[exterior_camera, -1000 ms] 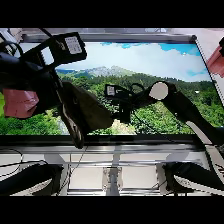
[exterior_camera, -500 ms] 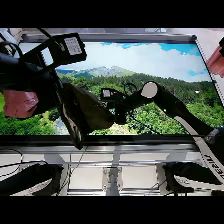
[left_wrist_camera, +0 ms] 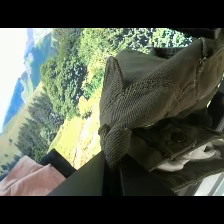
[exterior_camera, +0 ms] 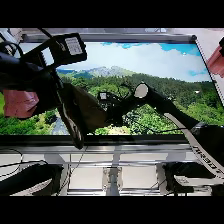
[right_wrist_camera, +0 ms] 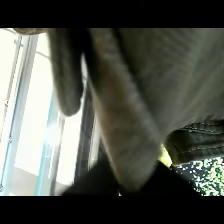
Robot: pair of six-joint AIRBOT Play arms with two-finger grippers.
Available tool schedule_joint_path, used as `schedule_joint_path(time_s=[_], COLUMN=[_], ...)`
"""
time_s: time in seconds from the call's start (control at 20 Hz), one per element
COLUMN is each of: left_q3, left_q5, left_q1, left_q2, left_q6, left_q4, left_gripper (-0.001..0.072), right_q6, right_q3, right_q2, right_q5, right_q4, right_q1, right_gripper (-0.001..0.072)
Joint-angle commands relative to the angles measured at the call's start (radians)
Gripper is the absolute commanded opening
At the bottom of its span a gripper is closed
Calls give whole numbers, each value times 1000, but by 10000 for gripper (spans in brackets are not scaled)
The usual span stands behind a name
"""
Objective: Fold the clothes and pants, and hang the long-sleeved shirts on hangers.
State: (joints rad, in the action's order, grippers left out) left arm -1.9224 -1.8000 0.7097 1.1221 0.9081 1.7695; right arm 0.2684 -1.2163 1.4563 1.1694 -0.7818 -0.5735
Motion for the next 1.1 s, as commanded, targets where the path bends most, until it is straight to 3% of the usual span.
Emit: schedule_joint_path(time_s=[0.0, 0.3, 0.5, 0.7, 0.85, 1.05], left_q3=[0, 0, 0, 0, 0, -1], left_q5=[5, 53, 89, 85, 4, -48], left_q1=[0, -1, -1, 1, 1, 1], left_q2=[1, -8, -32, -50, -66, -98], left_q6=[0, 41, 126, 246, 326, 551], left_q4=[16, 212, 224, 185, 53, -137], left_gripper=[51, 51, 52, 51, 51, 51], right_q6=[65, 477, 712, 799, 841, 879], right_q3=[-2, -84, -179, -266, -304, -357], right_q2=[16, -144, -394, -567, -634, -649], right_q5=[9, 21, 71, 208, 325, 467], right_q4=[-6, -165, -483, -521, -510, -356], right_q1=[3, 123, 181, 180, 180, 180], right_gripper=[16, 14, 13, 12, 12, 12])
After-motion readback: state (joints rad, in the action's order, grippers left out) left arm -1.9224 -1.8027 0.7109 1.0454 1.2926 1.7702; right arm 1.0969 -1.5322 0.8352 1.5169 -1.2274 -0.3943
